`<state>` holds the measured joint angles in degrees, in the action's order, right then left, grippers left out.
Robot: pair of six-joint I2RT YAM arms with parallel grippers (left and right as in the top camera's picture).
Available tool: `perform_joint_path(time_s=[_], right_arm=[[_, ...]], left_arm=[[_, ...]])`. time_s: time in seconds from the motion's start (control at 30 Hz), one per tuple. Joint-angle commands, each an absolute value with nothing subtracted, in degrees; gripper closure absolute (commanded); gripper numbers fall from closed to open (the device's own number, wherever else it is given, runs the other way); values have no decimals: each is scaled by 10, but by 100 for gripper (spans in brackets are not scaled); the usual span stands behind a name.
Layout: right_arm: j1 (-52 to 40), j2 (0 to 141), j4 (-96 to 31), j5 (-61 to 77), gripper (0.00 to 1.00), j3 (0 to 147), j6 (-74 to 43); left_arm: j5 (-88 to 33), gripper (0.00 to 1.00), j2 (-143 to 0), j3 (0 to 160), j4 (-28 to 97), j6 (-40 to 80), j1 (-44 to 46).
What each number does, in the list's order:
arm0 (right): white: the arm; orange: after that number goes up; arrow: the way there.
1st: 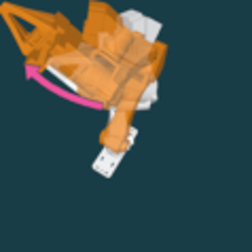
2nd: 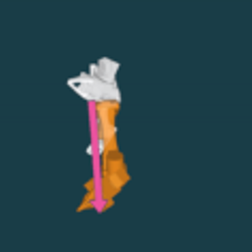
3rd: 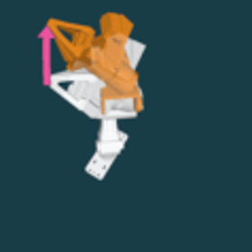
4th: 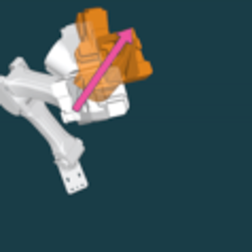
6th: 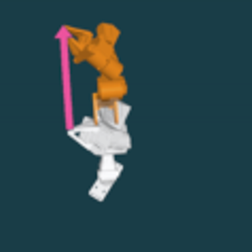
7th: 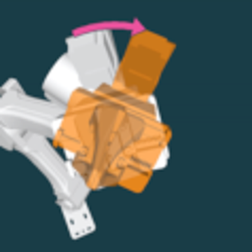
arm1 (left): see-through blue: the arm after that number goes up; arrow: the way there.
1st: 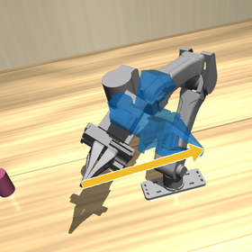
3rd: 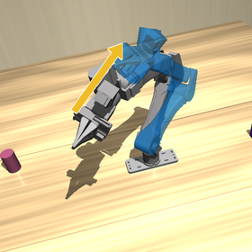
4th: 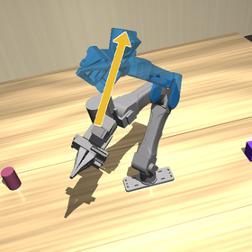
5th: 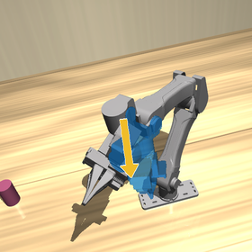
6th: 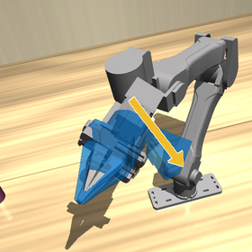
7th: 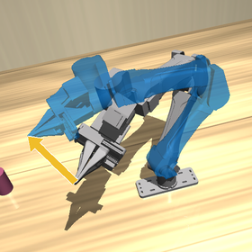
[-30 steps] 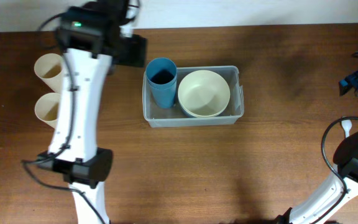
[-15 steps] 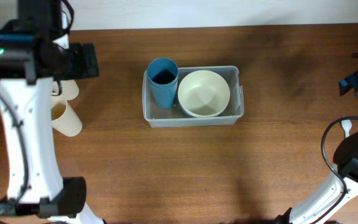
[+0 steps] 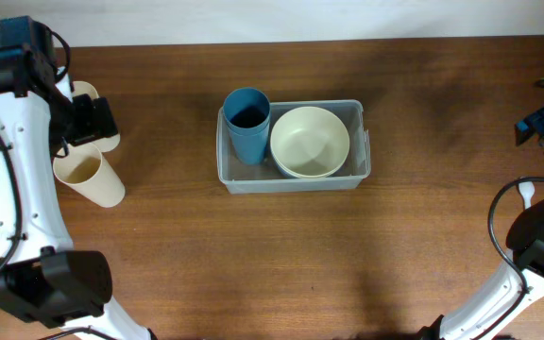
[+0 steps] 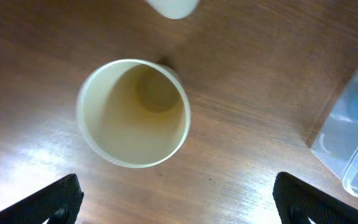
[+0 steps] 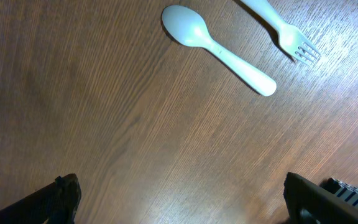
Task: Pack container
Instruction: 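Move the left gripper to the front cream cup and grasp its rim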
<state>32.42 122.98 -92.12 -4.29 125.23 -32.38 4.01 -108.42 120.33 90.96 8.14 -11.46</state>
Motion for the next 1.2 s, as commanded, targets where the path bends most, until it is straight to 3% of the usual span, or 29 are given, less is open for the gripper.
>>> perform_joint_path(time_s=[0.0, 0.6, 0.67, 0.8, 0.9, 1.17], right_arm=[[323, 1232, -921, -51, 1, 1250, -327], [323, 1232, -921, -51, 1, 1250, -327], [323, 1232, -921, -51, 1, 1250, -327], [323, 1232, -921, -51, 1, 1250, -327], [323, 1232, -921, -51, 1, 1250, -327], [323, 1232, -921, -51, 1, 1250, -327]], left_arm=[[10, 0, -1074, 1165, 895, 61, -107], [1, 1, -1077, 978, 764, 61, -110], [1, 11, -1077, 970, 758, 61, -110], [1, 68, -1076, 970, 759, 62, -110], [-15, 96, -1075, 974, 768, 62, -110], [-48, 98, -1047, 1039, 837, 62, -102]])
